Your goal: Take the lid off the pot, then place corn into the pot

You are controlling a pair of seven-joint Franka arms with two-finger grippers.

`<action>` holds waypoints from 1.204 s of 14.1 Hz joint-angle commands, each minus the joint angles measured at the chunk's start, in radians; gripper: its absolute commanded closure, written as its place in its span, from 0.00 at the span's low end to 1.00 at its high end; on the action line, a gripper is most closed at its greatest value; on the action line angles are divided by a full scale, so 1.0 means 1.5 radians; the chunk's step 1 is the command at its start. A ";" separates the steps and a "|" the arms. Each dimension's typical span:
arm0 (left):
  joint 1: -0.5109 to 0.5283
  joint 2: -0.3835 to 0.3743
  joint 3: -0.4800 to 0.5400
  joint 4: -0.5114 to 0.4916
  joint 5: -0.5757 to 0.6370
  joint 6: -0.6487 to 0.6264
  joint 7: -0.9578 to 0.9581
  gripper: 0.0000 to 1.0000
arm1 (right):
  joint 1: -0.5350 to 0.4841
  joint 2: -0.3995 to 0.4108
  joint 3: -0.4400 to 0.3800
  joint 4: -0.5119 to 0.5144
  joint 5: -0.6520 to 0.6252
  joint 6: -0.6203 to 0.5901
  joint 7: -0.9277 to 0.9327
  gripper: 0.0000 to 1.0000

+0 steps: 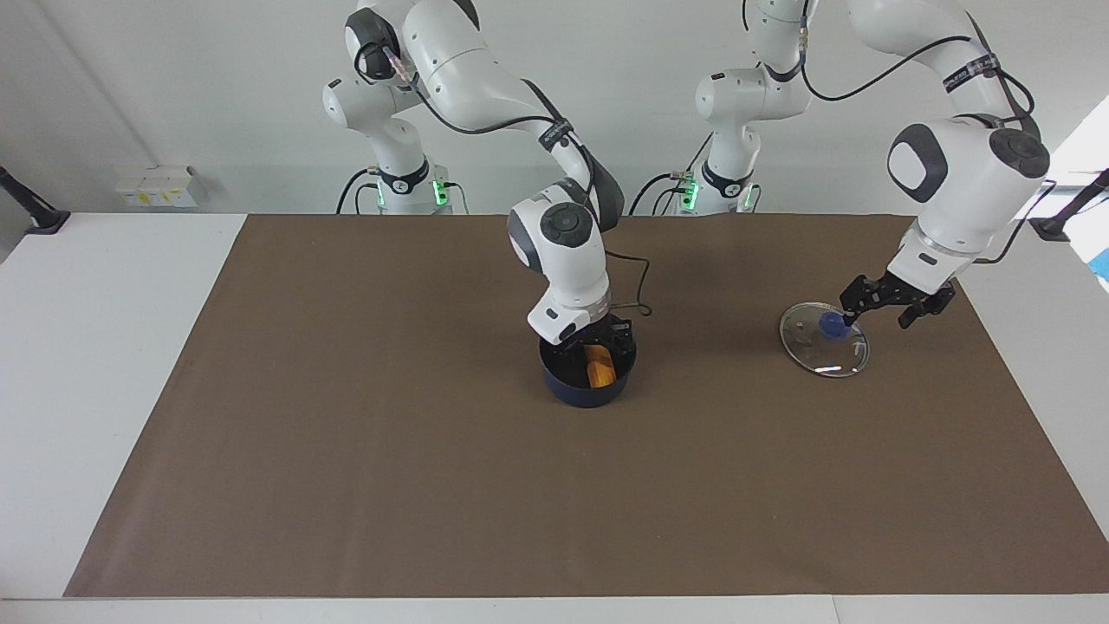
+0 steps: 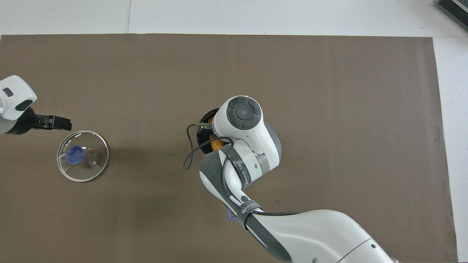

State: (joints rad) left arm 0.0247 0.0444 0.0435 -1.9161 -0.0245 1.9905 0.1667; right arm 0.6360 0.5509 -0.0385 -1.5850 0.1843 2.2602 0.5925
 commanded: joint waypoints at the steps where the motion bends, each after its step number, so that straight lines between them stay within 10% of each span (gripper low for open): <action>1: -0.030 0.006 0.005 0.069 0.006 -0.079 -0.072 0.00 | -0.007 -0.024 -0.007 -0.003 0.007 -0.015 -0.019 0.00; 17: -0.043 0.005 0.006 0.277 0.005 -0.316 -0.086 0.00 | -0.094 -0.311 -0.162 -0.007 -0.050 -0.366 -0.249 0.00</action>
State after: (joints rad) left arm -0.0383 0.0425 0.0464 -1.5663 -0.0242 1.5958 0.0247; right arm 0.5272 0.1404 -0.2890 -1.5696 0.1215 1.7669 0.2848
